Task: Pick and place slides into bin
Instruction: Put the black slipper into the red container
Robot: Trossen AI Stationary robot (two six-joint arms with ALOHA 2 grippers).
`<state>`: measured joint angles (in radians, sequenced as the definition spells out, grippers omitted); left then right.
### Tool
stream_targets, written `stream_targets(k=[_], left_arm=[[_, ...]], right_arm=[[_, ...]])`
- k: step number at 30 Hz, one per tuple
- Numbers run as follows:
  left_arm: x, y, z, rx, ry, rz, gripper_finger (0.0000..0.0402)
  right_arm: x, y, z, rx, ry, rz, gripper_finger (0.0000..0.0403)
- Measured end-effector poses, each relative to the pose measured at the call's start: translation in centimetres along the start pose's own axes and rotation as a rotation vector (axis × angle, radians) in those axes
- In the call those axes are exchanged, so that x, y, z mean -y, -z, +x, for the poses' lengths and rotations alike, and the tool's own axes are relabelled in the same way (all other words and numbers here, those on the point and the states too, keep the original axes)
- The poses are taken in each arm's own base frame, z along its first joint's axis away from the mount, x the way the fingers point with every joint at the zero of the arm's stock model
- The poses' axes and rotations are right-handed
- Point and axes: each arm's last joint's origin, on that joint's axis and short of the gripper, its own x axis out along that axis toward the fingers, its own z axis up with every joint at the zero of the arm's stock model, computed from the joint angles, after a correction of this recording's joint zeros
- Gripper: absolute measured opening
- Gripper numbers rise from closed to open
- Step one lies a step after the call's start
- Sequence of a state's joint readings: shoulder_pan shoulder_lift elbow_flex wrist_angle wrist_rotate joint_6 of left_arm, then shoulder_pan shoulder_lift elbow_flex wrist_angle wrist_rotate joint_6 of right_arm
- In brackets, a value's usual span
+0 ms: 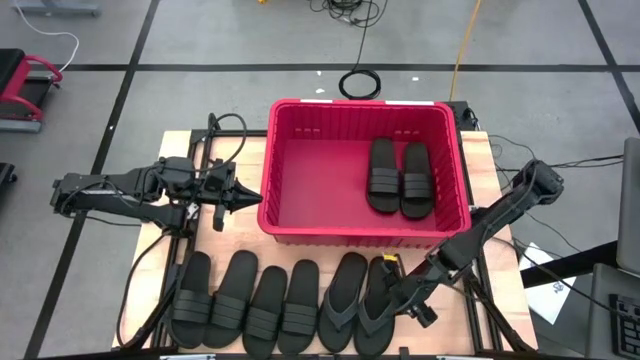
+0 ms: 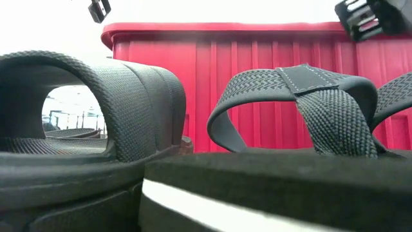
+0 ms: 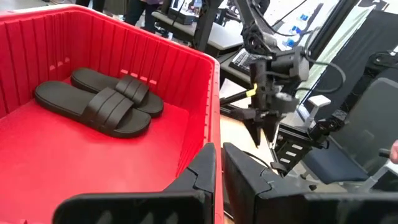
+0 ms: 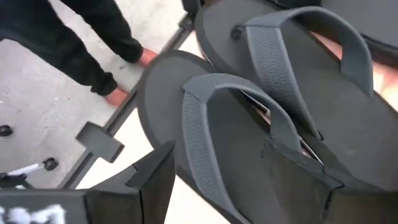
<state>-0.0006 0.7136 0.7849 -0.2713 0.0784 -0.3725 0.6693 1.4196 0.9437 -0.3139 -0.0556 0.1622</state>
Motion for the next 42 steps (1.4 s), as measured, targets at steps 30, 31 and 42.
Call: stream_targets(k=[30,31,42], left_arm=[[0.0,0.0,0.0,0.000,0.000,0.001,0.0026],[0.0,0.0,0.0,0.000,0.000,0.001,0.0026],[0.0,0.0,0.0,-0.001,0.001,-0.001,0.0026]], right_arm=[[0.7,2.3,4.8,-0.043,0.020,0.040,0.0228],[0.7,2.3,4.9,-0.049,0.012,0.040,0.0228],[0.5,2.5,6.2,-0.059,-0.041,0.071,0.0183]])
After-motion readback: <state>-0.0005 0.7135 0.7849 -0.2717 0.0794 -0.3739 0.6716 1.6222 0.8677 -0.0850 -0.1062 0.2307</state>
